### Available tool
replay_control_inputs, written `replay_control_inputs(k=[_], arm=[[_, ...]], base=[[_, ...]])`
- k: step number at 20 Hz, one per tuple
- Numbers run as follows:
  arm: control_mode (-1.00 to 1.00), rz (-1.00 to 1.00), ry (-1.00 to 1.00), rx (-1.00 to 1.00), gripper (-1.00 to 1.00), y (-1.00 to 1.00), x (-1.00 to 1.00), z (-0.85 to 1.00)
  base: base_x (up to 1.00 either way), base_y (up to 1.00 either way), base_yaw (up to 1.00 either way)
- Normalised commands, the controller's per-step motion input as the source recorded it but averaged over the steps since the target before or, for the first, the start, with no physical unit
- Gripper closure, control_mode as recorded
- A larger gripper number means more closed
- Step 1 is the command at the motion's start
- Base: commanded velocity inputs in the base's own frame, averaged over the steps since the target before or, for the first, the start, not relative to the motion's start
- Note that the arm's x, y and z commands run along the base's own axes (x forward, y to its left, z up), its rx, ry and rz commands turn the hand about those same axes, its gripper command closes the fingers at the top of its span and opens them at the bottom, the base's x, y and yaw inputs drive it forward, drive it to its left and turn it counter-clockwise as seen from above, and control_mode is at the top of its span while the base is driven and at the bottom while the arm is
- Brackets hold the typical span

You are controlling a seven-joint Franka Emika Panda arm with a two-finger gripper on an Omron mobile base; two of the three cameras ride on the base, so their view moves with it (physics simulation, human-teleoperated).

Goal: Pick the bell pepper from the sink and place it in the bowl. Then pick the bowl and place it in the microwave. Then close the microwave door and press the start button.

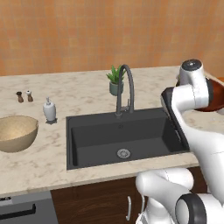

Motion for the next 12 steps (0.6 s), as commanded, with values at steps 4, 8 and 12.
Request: replay_control_inputs(k=[4,8,12], arm=[[1.0,0.04,0.0,-0.02,1.0,0.2,-0.01,0.0],[1.0,0.0,0.0,0.0,1.0,0.0,0.0,0.0],[1.0,0.0,0.0,0.0,1.0,0.0,0.0,0.0]], base=[[0.0,0.01,0.0],[-0.23,0.0,-0.25],[-0.2,0.0,-0.64]])
